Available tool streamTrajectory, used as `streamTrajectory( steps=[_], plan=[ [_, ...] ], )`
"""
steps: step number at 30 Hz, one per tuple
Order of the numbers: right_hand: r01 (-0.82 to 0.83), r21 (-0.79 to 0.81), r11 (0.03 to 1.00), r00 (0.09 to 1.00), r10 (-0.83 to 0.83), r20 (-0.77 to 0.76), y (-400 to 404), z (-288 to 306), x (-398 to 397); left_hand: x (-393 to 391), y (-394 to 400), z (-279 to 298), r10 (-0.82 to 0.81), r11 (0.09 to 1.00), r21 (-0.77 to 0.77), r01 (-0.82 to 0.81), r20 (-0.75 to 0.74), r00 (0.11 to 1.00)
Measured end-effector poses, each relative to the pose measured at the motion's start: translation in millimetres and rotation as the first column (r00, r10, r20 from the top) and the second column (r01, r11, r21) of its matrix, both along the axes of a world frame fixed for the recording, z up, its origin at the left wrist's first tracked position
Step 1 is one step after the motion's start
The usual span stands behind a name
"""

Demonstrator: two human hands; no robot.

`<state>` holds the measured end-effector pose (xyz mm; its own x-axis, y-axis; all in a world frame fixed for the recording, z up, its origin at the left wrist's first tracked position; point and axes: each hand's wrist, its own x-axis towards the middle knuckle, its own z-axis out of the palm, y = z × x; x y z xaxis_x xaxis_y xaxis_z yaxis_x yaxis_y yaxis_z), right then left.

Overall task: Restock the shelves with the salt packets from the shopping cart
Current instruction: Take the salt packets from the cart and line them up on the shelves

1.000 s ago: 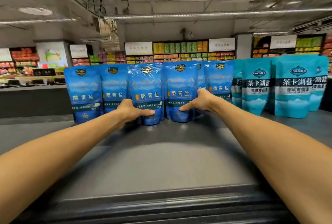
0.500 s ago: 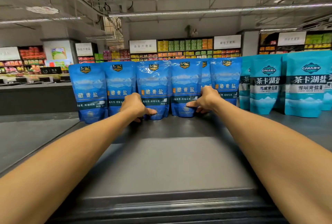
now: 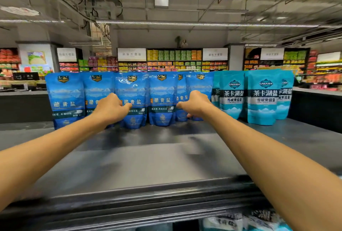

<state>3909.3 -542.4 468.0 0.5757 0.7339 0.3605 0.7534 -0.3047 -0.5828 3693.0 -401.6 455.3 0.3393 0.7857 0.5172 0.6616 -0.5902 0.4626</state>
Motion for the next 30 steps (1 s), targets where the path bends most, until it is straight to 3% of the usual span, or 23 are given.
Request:
streamTrajectory(
  steps=[4, 8, 12, 17, 21, 25, 30],
  plan=[
    [-0.03, 0.066, 0.997, 0.998, 0.027, 0.048, -71.8, -2.8, -2.5, -2.6, -61.7, 6.0, -0.128, 0.983, -0.09, 0.159, 0.281, 0.951],
    [-0.179, 0.37, 0.912, 0.93, 0.279, -0.238, -159.7, -22.3, -16.7, 9.1, -149.4, 2.5, -0.336, 0.783, -0.2, 0.589, 0.661, 0.671],
    [-0.266, 0.569, 0.778, 0.881, 0.436, -0.184, -258.9, -52.1, -28.2, 30.3, -239.1, -19.8, -0.475, 0.574, -0.126, 0.809, 0.753, 0.454],
    [-0.063, 0.672, 0.738, 0.964, 0.218, -0.15, -373.8, -117.2, -21.0, 75.8, -332.5, -81.8, -0.556, 0.454, -0.039, 0.89, 0.768, 0.317],
    [0.228, 0.659, 0.717, 0.956, -0.036, -0.291, -464.7, -181.1, -13.1, 124.3, -407.7, -149.3, -0.594, 0.258, -0.161, 0.953, 0.751, 0.288],
    [0.527, 0.579, 0.622, 0.846, -0.316, -0.43, -551.4, -245.6, -14.9, 168.6, -480.2, -218.8, -0.647, 0.039, -0.333, 0.942, 0.71, 0.278],
    [0.808, 0.458, 0.371, 0.588, -0.561, -0.583, -653.3, -333.8, -30.4, 216.4, -571.0, -317.1, -0.724, -0.154, -0.585, 0.796, 0.615, 0.312]
  ],
)
